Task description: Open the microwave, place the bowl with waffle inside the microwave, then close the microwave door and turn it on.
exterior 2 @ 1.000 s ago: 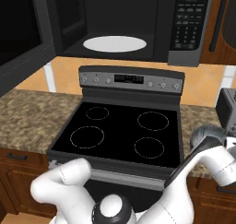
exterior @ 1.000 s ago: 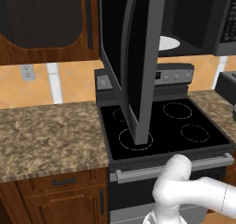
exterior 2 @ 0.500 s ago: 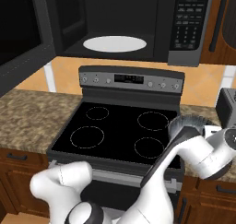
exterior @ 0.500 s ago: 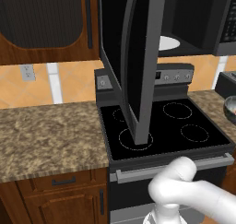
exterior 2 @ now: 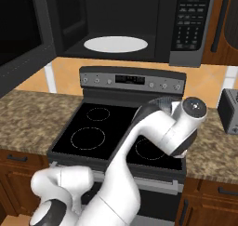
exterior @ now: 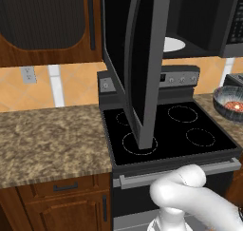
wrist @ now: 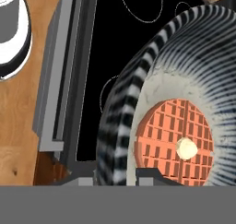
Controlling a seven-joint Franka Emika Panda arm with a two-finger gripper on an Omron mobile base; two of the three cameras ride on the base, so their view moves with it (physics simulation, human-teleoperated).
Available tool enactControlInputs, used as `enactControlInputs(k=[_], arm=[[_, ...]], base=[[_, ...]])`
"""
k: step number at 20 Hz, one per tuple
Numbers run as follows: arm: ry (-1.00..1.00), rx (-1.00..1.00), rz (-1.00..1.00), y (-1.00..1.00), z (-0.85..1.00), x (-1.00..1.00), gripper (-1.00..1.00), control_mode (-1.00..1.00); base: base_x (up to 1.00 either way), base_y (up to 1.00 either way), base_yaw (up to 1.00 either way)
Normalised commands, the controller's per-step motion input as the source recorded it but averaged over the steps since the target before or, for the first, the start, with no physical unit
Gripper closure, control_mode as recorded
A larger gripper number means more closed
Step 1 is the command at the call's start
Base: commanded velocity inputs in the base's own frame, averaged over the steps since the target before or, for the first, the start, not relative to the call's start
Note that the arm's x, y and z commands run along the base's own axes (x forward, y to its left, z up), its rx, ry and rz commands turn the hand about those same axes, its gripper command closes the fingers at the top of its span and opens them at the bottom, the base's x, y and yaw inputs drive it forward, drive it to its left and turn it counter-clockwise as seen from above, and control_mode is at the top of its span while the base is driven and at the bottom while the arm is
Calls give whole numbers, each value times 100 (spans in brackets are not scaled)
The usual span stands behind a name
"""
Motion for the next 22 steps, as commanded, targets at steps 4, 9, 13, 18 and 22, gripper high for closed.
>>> enactControlInputs(k=[4,9,13,18,22], arm=[[-3,-16,0,100,75,0,100,-100],[-2,-15,0,98,73,0,100,-100],[-3,-6,0,50,84,0,100,-100],[-31,4,0,17,68,-2,100,-100],[-13,5,0,37,84,-6,100,-100]], base=[[0,0,0],[0,0,0],[0,0,0],[0,0,0],[0,0,0]])
